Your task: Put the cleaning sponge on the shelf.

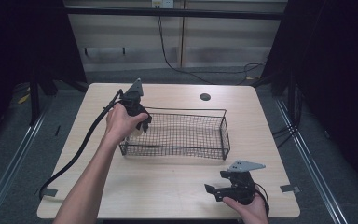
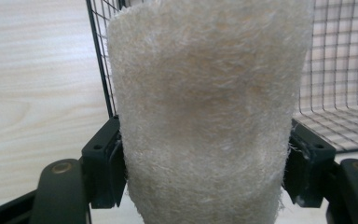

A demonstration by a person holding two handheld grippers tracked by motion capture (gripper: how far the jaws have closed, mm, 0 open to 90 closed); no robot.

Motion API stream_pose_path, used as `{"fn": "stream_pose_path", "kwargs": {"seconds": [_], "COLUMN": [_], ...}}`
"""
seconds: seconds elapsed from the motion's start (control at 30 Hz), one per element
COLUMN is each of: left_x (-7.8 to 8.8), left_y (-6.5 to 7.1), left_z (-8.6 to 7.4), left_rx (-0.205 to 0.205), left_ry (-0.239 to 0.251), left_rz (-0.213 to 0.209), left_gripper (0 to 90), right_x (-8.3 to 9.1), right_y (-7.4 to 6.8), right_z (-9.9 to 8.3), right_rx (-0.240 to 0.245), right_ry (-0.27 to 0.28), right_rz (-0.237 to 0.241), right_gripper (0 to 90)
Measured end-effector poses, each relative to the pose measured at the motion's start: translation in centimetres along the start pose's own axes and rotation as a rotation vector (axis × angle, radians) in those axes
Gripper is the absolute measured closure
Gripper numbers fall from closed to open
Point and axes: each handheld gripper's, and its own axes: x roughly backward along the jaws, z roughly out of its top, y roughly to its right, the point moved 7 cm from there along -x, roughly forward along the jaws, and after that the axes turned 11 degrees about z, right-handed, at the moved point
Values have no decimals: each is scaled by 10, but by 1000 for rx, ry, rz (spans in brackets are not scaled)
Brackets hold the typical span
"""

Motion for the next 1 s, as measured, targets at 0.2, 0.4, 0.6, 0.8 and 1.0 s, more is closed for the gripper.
{"fn": "stream_pose_path", "kwargs": {"seconds": [0.2, 0.4, 0.6, 0.8, 1.0], "left_x": [-8, -20, -30, -37, -44], "left_y": [7, 7, 2, 1, 9], "left_z": [-2, -4, -7, -8, -10], "left_rx": [-19, -20, 3, 23, 12], "left_ry": [-28, -53, -66, -85, -101], "left_rz": [2, -6, 16, 22, 21], "left_gripper": [284, 284, 284, 284, 283], "right_x": [0, 0, 0, 0, 0], "right_y": [0, 0, -1, -1, -1], "right_z": [0, 0, 0, 0, 0], "right_rx": [1, -3, -4, 0, 3], "right_ry": [-1, -1, -4, -4, -3], "right_rz": [1, 1, 8, 7, 7], "right_gripper": [183, 183, 183, 183, 184]}}
